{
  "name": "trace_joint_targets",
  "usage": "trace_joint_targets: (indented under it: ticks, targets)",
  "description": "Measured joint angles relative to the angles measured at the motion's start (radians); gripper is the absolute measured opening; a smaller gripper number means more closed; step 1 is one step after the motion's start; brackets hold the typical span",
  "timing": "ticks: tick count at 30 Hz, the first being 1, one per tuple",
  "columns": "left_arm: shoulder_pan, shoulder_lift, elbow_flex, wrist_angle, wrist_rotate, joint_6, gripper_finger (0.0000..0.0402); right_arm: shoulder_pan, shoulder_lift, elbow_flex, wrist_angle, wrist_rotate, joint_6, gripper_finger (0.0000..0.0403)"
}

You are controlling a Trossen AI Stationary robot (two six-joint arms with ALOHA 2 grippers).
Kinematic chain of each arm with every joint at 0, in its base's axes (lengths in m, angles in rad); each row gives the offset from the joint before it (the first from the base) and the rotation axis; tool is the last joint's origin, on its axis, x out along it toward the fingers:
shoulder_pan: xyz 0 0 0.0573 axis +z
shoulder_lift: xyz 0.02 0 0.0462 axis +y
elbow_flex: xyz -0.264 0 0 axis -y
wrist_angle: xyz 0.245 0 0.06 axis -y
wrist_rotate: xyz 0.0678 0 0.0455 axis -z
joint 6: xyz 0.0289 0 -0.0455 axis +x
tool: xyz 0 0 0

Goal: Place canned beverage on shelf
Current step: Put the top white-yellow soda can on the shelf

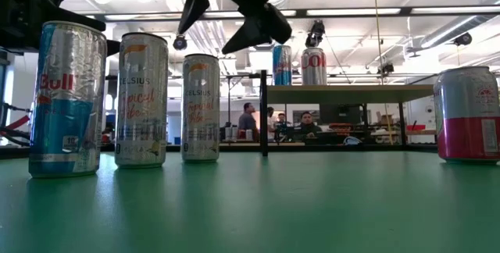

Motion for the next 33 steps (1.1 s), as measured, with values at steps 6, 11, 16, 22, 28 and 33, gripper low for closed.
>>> trace_joint_targets:
  ticks: [6, 11, 16, 22, 28, 33]
  targets:
    - [0.0, 0.0, 0.0, -0.001, 0.0, 0.0, 0.0361, -0.016, 0.043, 0.0, 0.062, 0.01, -0.003, 0.0374]
    - [0.0, 0.0, 0.0, 0.0, 0.001, 0.0, 0.0361, -0.021, 0.069, 0.0, 0.104, 0.029, -0.007, 0.0374]
    - [0.0, 0.0, 0.0, 0.0, 0.001, 0.0, 0.0361, -0.02, 0.068, 0.0, 0.112, 0.032, -0.014, 0.0374]
    - [0.0, 0.0, 0.0, 0.0, 0.001, 0.0, 0.0361, -0.02, 0.068, 0.0, 0.109, 0.086, -0.011, 0.0374]
    - [0.0, 0.0, 0.0, 0.0, 0.001, 0.0, 0.0361, -0.019, 0.068, 0.0, 0.08, 0.117, 0.001, 0.0374]
    - [0.0, 0.0, 0.0, 0.0, 0.001, 0.0, 0.0361, -0.02, 0.069, 0.0, 0.066, 0.132, 0.004, 0.0374]
